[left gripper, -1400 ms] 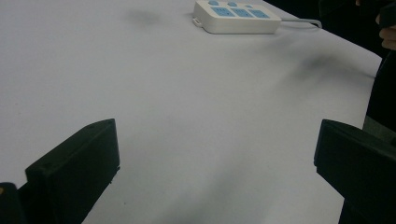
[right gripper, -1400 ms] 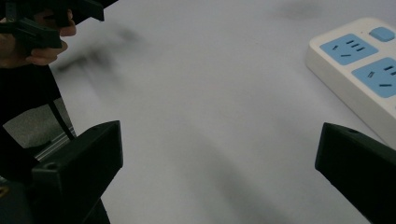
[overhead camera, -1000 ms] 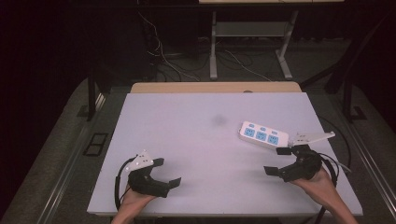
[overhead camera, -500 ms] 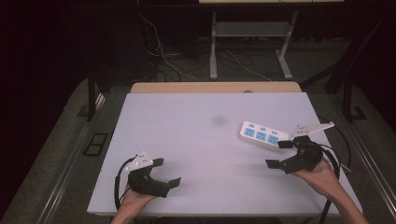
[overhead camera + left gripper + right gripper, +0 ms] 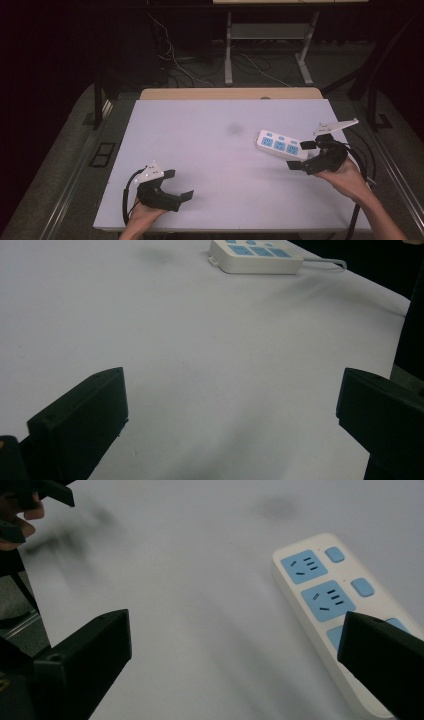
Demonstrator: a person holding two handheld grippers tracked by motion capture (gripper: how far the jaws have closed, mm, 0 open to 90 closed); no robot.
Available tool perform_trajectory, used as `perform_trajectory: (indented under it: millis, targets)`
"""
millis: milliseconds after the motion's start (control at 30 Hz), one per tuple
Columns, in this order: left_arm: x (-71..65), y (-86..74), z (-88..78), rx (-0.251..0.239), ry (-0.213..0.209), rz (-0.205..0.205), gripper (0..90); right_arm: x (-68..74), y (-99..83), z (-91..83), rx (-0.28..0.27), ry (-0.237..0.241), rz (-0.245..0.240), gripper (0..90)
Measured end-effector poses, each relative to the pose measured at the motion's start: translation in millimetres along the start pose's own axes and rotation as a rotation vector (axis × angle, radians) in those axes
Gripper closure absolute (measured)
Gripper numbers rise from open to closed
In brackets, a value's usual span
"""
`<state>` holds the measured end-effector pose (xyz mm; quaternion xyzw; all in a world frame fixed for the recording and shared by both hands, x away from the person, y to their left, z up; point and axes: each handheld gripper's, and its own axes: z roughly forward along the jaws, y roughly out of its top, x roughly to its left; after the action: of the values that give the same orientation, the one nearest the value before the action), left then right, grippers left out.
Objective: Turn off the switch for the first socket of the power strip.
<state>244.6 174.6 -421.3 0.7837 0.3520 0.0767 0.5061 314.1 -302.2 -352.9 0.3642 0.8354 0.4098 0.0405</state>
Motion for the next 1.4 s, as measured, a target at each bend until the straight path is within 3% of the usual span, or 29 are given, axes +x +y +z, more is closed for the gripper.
perform_trajectory:
  millis: [500,1300,1400]
  targets:
    - [0.4,-0.2,-0.1,0.002,-0.001,0.0,0.0,-24.8,13.4,2.4,0.02,-0.031,0.022,0.7]
    - [1.0,-0.2,-1.0,-0.002,-0.002,-0.001,0.0,-67.8,14.0,22.1,0.022,-0.077,0.09,0.7]
    - [1.1,-0.3,-1.0,-0.001,-0.002,-0.001,0.0,-71.9,13.0,24.4,0.028,-0.096,0.09,6.4]
